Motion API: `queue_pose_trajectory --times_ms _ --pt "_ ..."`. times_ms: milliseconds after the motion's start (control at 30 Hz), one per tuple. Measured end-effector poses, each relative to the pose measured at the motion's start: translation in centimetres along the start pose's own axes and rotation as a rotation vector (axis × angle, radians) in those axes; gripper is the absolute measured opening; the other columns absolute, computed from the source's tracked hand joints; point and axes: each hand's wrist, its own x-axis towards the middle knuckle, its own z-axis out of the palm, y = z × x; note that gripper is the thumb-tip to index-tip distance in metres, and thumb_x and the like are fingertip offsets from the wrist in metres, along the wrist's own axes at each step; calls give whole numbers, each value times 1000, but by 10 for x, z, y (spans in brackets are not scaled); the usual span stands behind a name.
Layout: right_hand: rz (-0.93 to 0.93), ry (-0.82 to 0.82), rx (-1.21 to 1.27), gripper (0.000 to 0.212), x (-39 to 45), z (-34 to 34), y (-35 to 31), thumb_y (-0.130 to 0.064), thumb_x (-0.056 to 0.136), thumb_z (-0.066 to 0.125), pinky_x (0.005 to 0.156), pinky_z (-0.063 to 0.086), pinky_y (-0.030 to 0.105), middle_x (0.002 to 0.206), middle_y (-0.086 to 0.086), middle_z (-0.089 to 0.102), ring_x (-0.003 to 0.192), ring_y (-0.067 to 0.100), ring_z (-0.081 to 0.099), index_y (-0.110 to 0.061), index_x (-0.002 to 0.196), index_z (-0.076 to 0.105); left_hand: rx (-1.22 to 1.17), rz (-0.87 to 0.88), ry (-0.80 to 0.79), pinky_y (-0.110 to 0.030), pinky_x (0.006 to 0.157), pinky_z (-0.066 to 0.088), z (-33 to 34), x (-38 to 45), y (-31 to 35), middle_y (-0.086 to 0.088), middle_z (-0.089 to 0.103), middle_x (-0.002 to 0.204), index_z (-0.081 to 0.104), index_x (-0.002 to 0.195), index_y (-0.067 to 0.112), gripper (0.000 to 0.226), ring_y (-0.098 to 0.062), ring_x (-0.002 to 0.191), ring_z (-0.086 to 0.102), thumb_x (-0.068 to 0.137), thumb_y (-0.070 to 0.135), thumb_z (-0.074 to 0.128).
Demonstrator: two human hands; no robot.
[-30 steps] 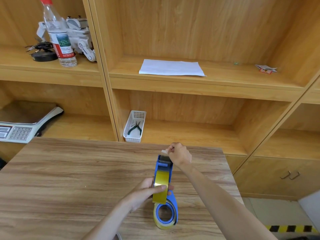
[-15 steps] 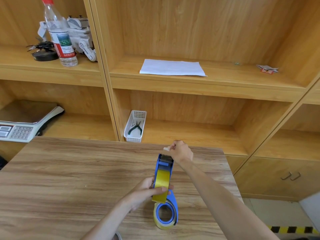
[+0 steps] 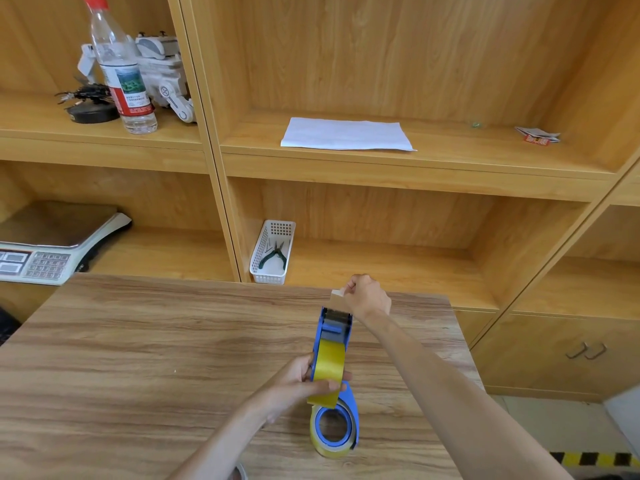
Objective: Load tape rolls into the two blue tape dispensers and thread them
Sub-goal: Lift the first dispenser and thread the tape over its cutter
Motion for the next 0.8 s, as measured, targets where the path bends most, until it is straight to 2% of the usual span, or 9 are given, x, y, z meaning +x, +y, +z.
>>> queue_pose_trajectory --times_ms 200,300,367,400,467,533,600,667,800 --pt "-6 -69 -25 14 6 -2 6 -18 91 54 66 45 28 87 -2 69 78 21 61 -20 84 66 26 -4 -31 -38 94 54 1 -3 -4 -10 70 124 52 131 6 55 -26 114 67 82 15 76" --pt "15 -127 -25 19 7 3 12 -17 91 51 68 47 28 94 -5 71 86 21 65 -25 81 66 61 -8 -45 -41 99 51 0 -4 -7 -10 69 126 51 132 6 52 -26 116 66 85 10 73" --pt "46 -198 -22 20 9 6 18 -18 89 50 70 50 29 101 -5 71 92 20 66 -24 88 69 78 -13 -52 -42 100 50 1 -5 -8 -10 68 127 51 131 7 51 -26 118 65 86 8 73" --pt "60 -237 -18 19 10 7 21 -18 88 51 74 52 31 104 -4 71 95 19 65 -23 86 69 84 -16 -56 -43 101 50 1 -5 -9 -10 68 128 51 131 7 51 -27 119 64 85 7 73" --pt "61 -318 13 24 13 8 27 -11 87 52 83 55 35 105 3 72 100 19 65 -17 65 60 101 -22 -63 -43 100 50 2 -7 -12 -11 68 127 52 130 6 53 -27 119 64 83 10 75" --pt "66 -390 42 34 13 7 32 -5 86 53 80 53 33 97 10 71 87 14 64 -13 54 46 120 -38 -67 -43 100 51 3 -8 -14 -11 69 126 53 130 5 53 -27 118 64 82 11 76" --pt "98 -463 63 23 10 4 36 -6 86 55 63 45 28 87 9 62 64 12 52 -12 64 52 122 -54 -73 -41 100 51 3 -9 -17 -11 69 125 54 130 6 52 -26 117 65 83 8 76" --pt "155 -537 125 7 7 0 40 -8 85 57 58 40 24 84 4 58 60 12 49 -12 81 60 128 -58 -80 -42 102 50 4 -11 -19 -10 70 125 53 130 7 52 -27 118 64 84 8 76" --pt "268 -608 252 10 3 0 45 -14 89 57 52 44 18 79 -4 63 55 5 58 -18 87 66 125 -44 -71 -43 104 49 4 -12 -18 -12 70 124 52 131 7 53 -26 119 64 84 6 75"
